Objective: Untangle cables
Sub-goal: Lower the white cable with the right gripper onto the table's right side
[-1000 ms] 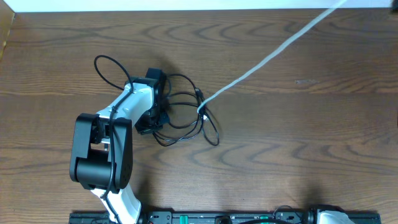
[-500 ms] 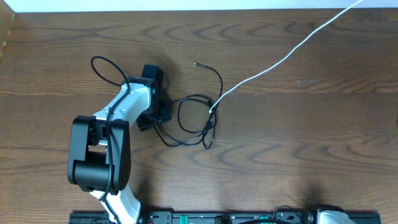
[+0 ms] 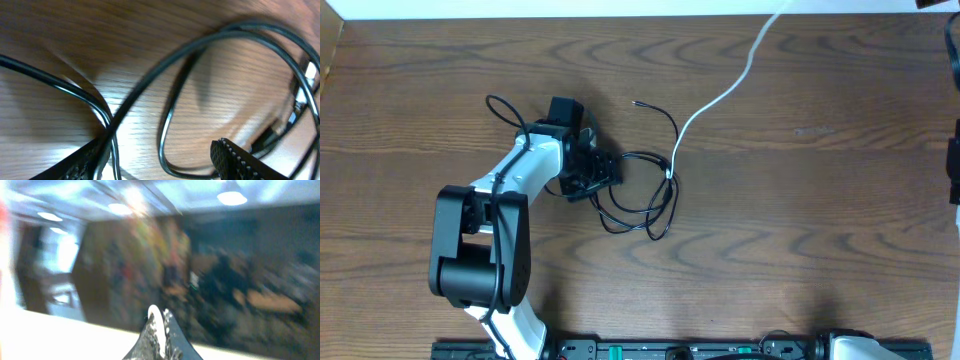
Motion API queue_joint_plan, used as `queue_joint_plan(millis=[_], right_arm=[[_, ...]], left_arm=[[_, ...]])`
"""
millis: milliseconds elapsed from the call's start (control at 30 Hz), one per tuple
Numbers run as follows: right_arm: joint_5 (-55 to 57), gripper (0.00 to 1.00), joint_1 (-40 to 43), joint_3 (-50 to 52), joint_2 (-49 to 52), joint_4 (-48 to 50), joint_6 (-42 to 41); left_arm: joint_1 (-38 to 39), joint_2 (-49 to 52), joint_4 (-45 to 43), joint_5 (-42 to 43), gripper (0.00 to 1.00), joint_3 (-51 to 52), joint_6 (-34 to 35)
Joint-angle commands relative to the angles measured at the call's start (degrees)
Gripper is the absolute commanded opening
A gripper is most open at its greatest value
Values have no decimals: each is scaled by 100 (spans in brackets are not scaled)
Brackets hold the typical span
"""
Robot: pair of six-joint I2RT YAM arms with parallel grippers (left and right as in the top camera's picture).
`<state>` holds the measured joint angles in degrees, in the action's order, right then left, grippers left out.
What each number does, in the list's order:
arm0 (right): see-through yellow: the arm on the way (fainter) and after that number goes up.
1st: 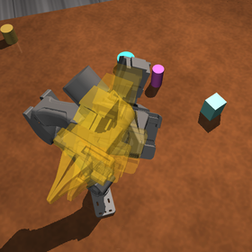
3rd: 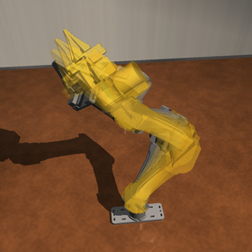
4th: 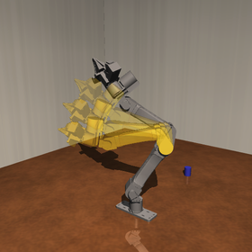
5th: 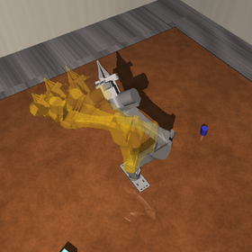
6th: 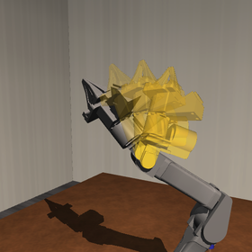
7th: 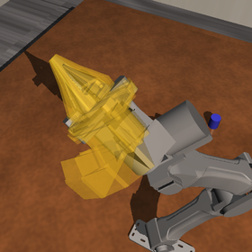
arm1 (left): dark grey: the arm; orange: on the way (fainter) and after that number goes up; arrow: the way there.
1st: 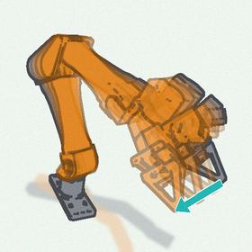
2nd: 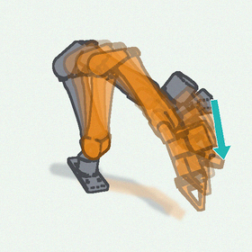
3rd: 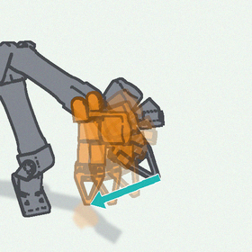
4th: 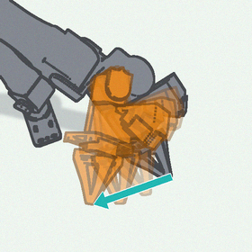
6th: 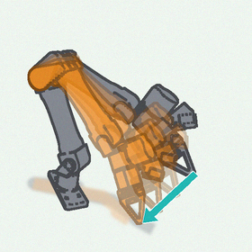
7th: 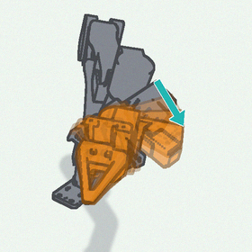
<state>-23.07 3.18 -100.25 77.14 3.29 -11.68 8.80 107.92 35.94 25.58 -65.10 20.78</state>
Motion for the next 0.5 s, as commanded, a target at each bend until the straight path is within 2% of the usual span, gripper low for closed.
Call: queue_joint_plan(millis=[0, 133, 233, 333, 467], right_arm=[[-861, 1, 11, -57, 42, 435, -542], [-761, 1, 15, -57, 50, 1060, -546], [-474, 1, 17, -57, 48, 1093, -544], [-232, 1, 22, -57, 50, 599, -533], [-138, 1, 22, -57, 114, -337, -63]], left_arm=[[44, 144, 33, 424, 71, 129, -299], [122, 144, 28, 417, 71, 129, -295], [184, 144, 13, 356, 71, 129, -295], [227, 144, 13, 190, 71, 129, -295], [227, 144, 13, 28, 72, 129, -295]])
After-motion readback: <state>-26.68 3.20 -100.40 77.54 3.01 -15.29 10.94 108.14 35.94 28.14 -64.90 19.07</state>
